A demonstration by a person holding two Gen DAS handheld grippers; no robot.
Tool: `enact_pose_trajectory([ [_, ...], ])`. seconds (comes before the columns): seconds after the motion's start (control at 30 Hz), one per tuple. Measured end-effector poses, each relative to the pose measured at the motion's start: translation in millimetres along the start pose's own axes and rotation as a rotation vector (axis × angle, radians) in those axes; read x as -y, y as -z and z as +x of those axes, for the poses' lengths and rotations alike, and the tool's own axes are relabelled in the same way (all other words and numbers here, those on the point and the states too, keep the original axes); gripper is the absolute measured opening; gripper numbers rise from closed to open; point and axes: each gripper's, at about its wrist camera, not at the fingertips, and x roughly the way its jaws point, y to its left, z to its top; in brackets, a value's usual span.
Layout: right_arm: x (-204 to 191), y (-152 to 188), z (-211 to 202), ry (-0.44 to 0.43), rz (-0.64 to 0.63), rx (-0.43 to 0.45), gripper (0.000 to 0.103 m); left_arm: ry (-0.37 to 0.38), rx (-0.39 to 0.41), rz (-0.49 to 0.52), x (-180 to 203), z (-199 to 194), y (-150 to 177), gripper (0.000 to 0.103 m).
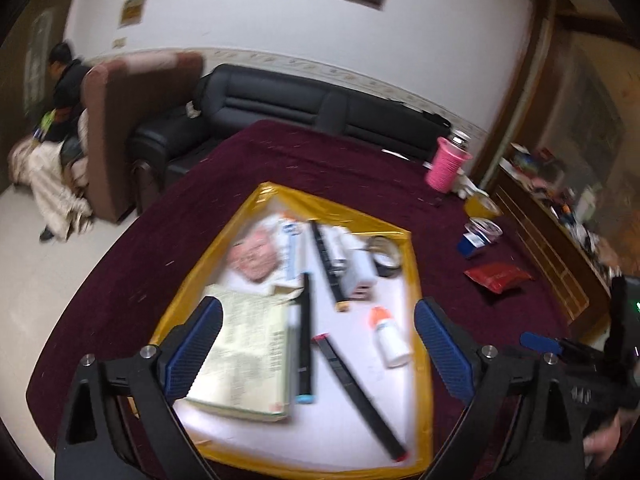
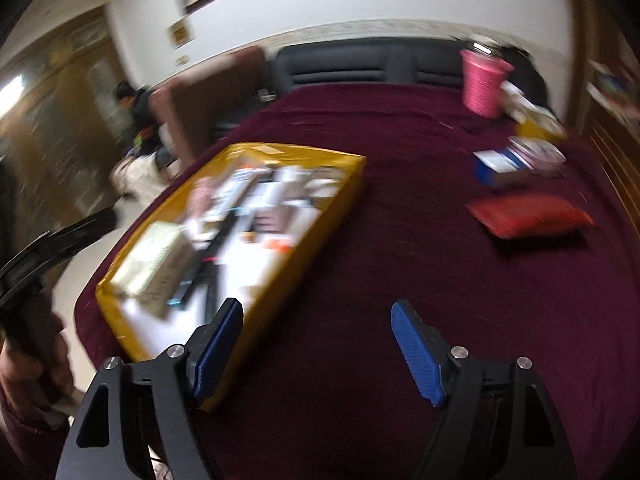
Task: Organize objects
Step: 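Lower the medicine box and red-capped marker into the tray and open both tools, then reach the right tool to the red foil bag and grasp it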
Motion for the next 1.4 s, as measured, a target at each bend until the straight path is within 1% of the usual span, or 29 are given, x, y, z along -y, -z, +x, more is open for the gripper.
enact_pose_trajectory([
  [0.1,59,2,-3,0.023,0.16,-0.009,0.081,0.031,-0.019,0.087,36,11,-1,0.097],
  [0.27,142,3,-8,0.076,0.368,0.018,0.081,0.082,-0.064,0.168,80,32,3,0.097],
  [0.4,188,-12,-3,0.082,0.493,0.039,0.081,0.108,-0.099,0.21,109,48,5,0.097],
  [0.53,217,-33,15,0.033,0.602,0.052,0.081,0.118,-0.114,0.267,137,59,3,0.097],
  [0.63,231,-41,33,-0.02,0.674,0.042,0.081,0.124,-0.117,0.293,150,64,0,0.097],
  [0.77,241,-48,57,-0.053,0.746,0.018,0.081,0.13,-0.127,0.309,160,70,-3,0.097],
  [0.8,241,-50,59,-0.05,0.748,0.033,0.083,0.131,-0.132,0.309,161,73,-3,0.097],
  [1.0,234,-69,75,-0.015,0.714,0.068,0.084,0.139,-0.172,0.281,164,91,-8,0.097],
  [1.17,219,-83,90,0.061,0.634,0.095,0.084,0.126,-0.164,0.285,172,106,-21,0.097],
  [1.23,218,-85,92,0.08,0.603,0.094,0.075,0.128,-0.156,0.296,180,114,-29,0.097],
  [1.27,220,-85,93,0.096,0.596,0.085,0.054,0.131,-0.152,0.302,184,118,-32,0.097],
  [1.3,226,-83,93,0.077,0.595,0.084,0.049,0.13,-0.15,0.31,188,122,-35,0.097],
  [1.4,238,-75,86,0.014,0.609,0.084,0.041,0.13,-0.151,0.361,209,144,-43,0.097],
])
